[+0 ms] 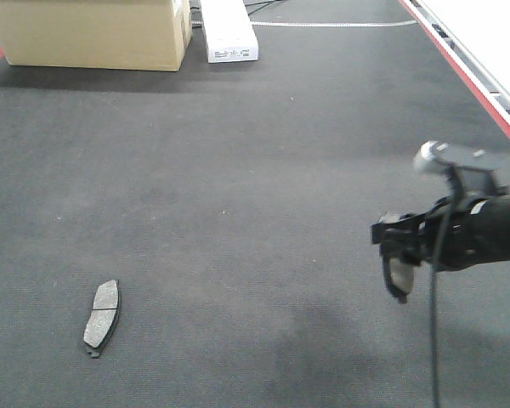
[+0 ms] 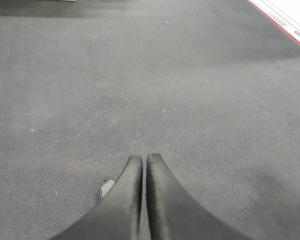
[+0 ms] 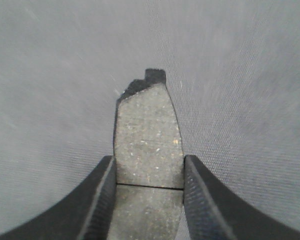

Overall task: Move and align brake pads A on conveyor
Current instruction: 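Lower the right gripper's brake pad onto the belt and open it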

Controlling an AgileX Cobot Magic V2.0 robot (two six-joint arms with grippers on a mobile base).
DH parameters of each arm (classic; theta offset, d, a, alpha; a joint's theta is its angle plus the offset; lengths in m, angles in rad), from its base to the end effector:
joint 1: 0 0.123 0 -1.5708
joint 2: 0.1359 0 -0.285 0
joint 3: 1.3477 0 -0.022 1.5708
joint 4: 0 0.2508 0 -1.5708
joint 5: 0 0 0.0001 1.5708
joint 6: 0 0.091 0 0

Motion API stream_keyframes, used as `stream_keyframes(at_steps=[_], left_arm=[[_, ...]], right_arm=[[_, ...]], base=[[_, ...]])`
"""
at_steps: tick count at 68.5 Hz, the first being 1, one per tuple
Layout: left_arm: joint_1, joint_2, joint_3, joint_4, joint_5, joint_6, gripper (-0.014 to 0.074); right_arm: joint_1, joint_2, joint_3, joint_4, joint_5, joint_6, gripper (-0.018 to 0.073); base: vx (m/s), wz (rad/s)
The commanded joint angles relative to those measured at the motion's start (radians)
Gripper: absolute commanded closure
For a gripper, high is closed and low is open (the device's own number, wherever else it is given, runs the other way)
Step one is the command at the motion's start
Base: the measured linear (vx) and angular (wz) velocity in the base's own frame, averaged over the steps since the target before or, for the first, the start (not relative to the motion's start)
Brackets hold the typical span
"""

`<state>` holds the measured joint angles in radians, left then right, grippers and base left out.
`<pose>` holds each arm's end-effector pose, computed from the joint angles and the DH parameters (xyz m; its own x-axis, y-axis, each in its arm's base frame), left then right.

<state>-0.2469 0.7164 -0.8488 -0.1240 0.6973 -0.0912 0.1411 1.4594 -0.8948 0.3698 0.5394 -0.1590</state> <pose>0.1272 -0.0395 0.3722 -0.4927 -0.0664 -0.8676 0.2247 0.9536 -0.2006 0.2838 0.0574 0.2376 -0.8536 0.0389 -0.5194 -0.1032 0.9648 0.2418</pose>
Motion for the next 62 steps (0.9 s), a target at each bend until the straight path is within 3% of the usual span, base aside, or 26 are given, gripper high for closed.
stream_keyframes(at_steps=[1, 28, 38, 62], left_arm=[[-0.005, -0.002, -0.030, -0.004, -0.066, 0.000, 0.0604], [-0.005, -0.002, -0.030, -0.004, -0.060, 0.000, 0.0604], [-0.005, -0.002, -0.030, -0.004, -0.058, 0.000, 0.0604], [-0.005, -0.002, -0.030, -0.004, -0.057, 0.000, 0.0604]], right_arm=[[-0.001, 0.037, -0.051, 0.022, -0.040, -0.042, 0.0514], [0.071, 0.209, -0.073, 0.031, -0.056, -0.060, 0.0507], [0.068, 0.245, -0.073, 0.050, -0.071, -0.008, 0.0505], [0.068, 0.251, -0.071, 0.051, -0.043, -0.007, 0.0494]], base=[[0.00, 0.00], [0.00, 0.00], [0.00, 0.00], [0.00, 0.00]])
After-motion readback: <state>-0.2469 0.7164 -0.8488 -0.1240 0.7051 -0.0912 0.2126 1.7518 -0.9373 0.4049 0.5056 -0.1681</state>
